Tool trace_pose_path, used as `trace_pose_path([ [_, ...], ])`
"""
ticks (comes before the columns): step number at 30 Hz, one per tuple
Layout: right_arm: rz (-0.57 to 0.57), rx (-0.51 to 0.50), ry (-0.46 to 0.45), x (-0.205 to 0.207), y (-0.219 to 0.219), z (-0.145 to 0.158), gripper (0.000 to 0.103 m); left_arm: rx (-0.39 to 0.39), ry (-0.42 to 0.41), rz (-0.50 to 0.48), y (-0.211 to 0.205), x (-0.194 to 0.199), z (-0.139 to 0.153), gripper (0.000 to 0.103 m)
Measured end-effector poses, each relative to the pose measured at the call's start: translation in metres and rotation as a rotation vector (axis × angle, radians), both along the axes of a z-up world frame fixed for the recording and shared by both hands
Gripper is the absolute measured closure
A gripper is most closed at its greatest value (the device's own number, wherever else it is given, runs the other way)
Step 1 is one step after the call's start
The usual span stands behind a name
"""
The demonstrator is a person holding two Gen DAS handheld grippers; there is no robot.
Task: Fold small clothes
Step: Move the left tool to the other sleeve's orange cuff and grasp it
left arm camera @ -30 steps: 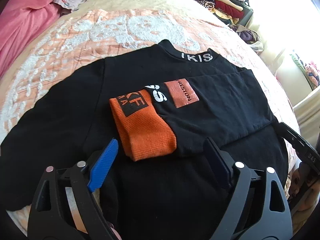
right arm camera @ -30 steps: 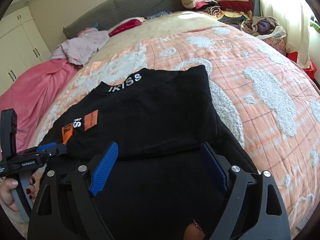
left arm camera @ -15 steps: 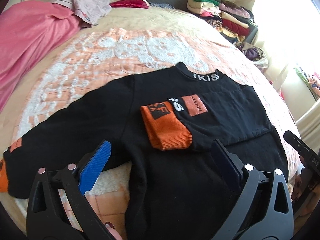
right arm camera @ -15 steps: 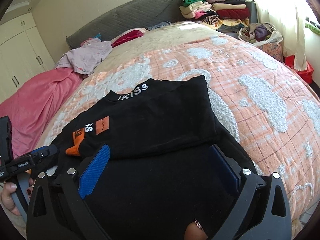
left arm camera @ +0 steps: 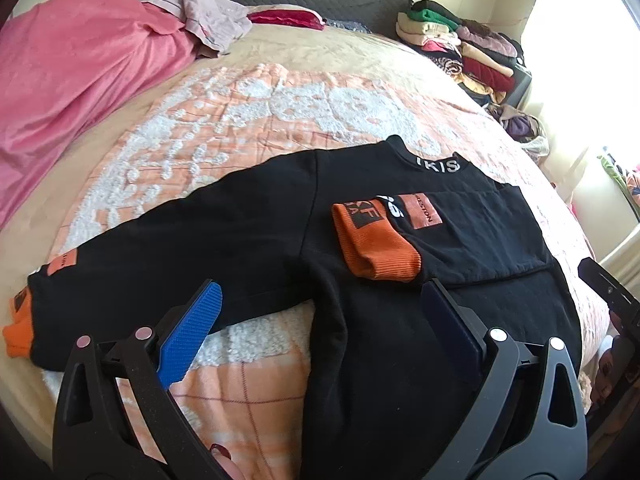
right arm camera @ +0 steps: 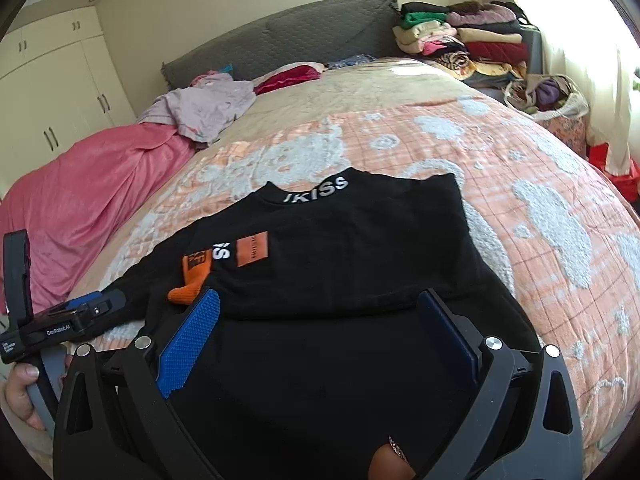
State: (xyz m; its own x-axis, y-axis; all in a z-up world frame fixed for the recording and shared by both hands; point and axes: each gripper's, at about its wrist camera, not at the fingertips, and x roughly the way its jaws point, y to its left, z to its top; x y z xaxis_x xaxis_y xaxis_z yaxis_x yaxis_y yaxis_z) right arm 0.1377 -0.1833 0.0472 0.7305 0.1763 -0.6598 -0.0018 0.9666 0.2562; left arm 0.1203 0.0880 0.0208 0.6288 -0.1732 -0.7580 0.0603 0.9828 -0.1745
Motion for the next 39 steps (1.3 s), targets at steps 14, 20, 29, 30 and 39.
trace_pose_path([
  [14,0.115,-0.026,-0.021,0.007,0.045,0.014,0.005,-0.028,-0.004,0.106,0.038,-0.019,0.002,0.010],
  [20,0.176,-0.034,-0.030,0.008,0.069,0.018,0.005,-0.041,0.010,0.187,0.068,-0.028,0.002,0.010],
  [29,0.243,-0.029,-0.037,0.014,0.099,0.020,0.005,-0.107,0.050,0.279,0.112,-0.049,-0.006,0.010],
  [30,0.249,-0.030,-0.037,0.014,0.101,0.020,0.005,-0.115,0.053,0.289,0.116,-0.052,-0.007,0.010],
  [39,0.324,-0.024,-0.033,0.017,0.134,0.018,0.005,-0.229,0.083,0.412,0.168,-0.079,-0.021,0.010],
])
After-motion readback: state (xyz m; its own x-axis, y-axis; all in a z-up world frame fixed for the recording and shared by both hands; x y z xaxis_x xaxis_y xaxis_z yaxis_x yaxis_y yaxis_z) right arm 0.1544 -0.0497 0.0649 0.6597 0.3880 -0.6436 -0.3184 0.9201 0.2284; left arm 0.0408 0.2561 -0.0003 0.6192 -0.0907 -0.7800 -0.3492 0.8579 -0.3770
